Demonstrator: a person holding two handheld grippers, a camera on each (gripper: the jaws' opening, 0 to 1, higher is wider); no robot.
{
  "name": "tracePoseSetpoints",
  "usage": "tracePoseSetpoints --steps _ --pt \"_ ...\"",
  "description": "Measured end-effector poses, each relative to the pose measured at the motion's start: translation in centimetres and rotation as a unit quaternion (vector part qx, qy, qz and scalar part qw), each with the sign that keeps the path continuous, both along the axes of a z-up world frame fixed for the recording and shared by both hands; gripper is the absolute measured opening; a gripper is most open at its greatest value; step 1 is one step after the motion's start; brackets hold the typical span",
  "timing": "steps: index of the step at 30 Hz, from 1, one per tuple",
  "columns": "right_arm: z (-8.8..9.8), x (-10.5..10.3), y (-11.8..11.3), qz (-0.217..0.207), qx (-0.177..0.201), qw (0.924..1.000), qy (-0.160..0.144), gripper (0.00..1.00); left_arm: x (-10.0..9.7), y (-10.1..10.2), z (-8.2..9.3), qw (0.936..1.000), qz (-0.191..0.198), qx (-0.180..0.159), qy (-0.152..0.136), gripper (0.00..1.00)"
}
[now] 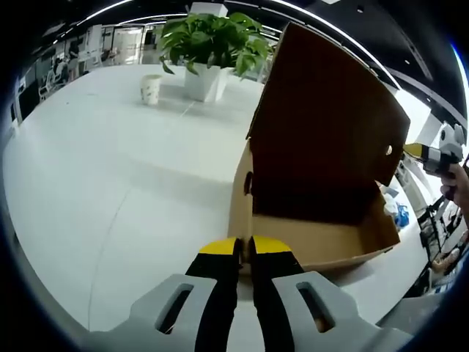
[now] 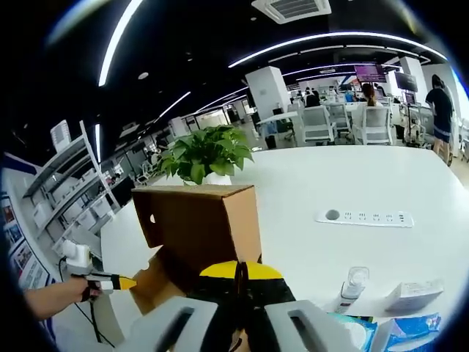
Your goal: Operate the shoe box by opening the lid, removing the specified soft item, and placing it in the target area until the item is outside and the box remains undamaged.
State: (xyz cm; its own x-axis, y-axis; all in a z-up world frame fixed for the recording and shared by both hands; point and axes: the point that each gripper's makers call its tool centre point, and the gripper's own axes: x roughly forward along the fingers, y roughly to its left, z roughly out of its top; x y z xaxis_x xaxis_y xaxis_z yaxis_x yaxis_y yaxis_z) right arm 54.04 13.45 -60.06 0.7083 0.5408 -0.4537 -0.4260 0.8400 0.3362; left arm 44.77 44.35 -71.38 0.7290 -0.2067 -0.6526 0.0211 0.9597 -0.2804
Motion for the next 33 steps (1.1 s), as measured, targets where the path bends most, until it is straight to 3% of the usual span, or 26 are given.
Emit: tracePoseSetpoints --steps 33 --pt "-0.4 -2.4 0.2 -0.002 0.016 0.9999 -0.002 0.00 0.2 0.1 -0.2 1.0000 -0.002 0.000 0.000 0.04"
